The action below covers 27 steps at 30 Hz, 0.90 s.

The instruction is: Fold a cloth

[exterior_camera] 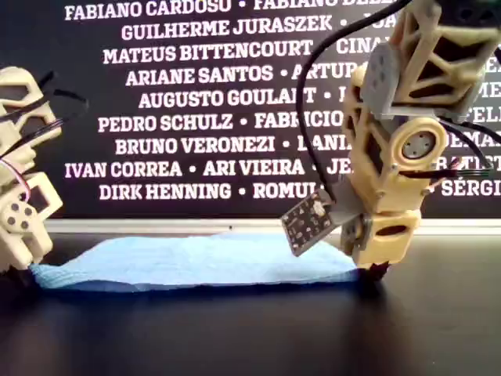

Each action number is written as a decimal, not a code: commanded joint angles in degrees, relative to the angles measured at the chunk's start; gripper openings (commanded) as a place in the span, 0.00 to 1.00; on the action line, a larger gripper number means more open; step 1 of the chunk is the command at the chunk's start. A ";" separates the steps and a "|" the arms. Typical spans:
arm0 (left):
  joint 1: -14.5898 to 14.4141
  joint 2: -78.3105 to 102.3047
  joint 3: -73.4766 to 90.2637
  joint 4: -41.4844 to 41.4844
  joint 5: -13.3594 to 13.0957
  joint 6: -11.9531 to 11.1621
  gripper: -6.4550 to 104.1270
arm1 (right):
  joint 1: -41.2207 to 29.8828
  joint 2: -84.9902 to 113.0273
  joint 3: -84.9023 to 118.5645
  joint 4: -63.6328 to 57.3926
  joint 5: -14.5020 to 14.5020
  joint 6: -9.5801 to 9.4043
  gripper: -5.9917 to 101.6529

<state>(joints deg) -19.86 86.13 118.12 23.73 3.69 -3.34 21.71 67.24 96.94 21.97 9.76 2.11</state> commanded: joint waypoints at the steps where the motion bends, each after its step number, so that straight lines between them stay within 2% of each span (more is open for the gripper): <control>1: 1.58 1.58 -0.18 0.26 0.09 0.26 0.06 | 0.44 2.37 -2.11 -2.29 0.79 0.35 0.04; 6: 1.58 1.58 -0.09 0.35 0.09 0.44 0.05 | 0.44 3.25 -0.70 -1.14 1.05 0.35 0.04; 10: 1.76 1.67 -0.35 0.26 -0.97 0.44 0.05 | 0.44 10.11 4.83 -1.14 1.05 0.35 0.04; 16: 5.89 1.67 -0.97 0.18 -0.97 0.53 0.06 | 0.53 24.35 16.00 -1.14 0.26 0.35 0.04; 19: 6.86 1.67 -1.32 0.26 -0.97 0.62 0.06 | 0.62 28.39 20.92 -1.14 0.18 0.35 0.04; 27: 6.68 1.67 -0.18 0.79 0.09 5.89 0.05 | 2.99 34.10 31.64 -1.14 0.18 0.44 0.04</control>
<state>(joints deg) -15.64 86.13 117.77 23.73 3.60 1.32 23.91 96.33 127.79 21.97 10.11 2.72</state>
